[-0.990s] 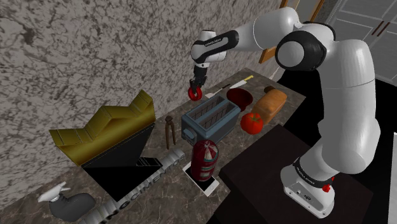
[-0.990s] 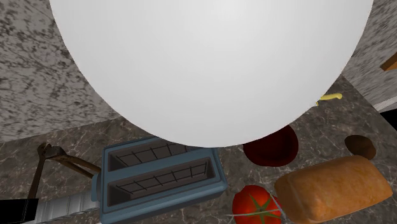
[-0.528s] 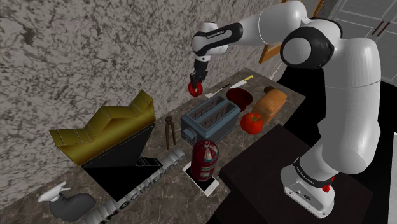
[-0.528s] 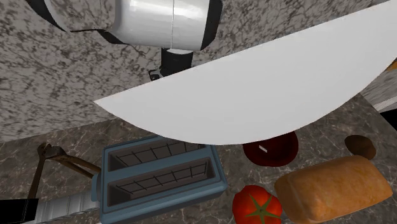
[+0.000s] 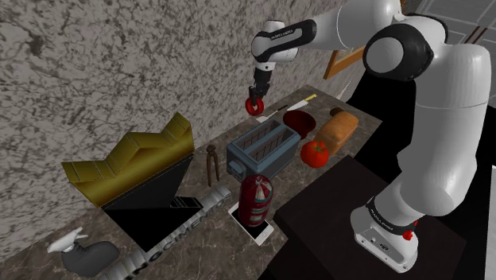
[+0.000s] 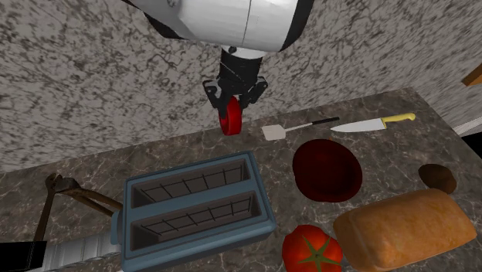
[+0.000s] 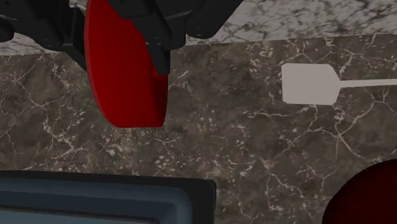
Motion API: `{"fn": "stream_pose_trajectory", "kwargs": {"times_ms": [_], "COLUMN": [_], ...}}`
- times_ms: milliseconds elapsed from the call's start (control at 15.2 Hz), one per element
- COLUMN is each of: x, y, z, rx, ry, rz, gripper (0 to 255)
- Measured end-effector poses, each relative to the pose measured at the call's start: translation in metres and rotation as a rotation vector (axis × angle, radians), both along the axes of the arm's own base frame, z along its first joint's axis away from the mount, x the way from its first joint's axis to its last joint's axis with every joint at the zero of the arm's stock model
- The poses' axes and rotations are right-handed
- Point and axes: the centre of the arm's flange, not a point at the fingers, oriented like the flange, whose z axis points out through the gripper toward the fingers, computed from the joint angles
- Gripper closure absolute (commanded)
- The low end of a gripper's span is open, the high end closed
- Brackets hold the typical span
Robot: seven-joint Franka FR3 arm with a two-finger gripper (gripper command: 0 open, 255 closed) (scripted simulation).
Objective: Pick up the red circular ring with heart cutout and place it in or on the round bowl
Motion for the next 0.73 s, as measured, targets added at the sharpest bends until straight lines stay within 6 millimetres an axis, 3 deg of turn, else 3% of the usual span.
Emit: {"fn": "stream_pose_trajectory", "kwargs": {"times_ms": [726], "x": [-0.058], "y": [-0.130], "z": [0.005], "rx": [0.000], "ry": [0.001], "rz": [0.000], "gripper": [255]}}
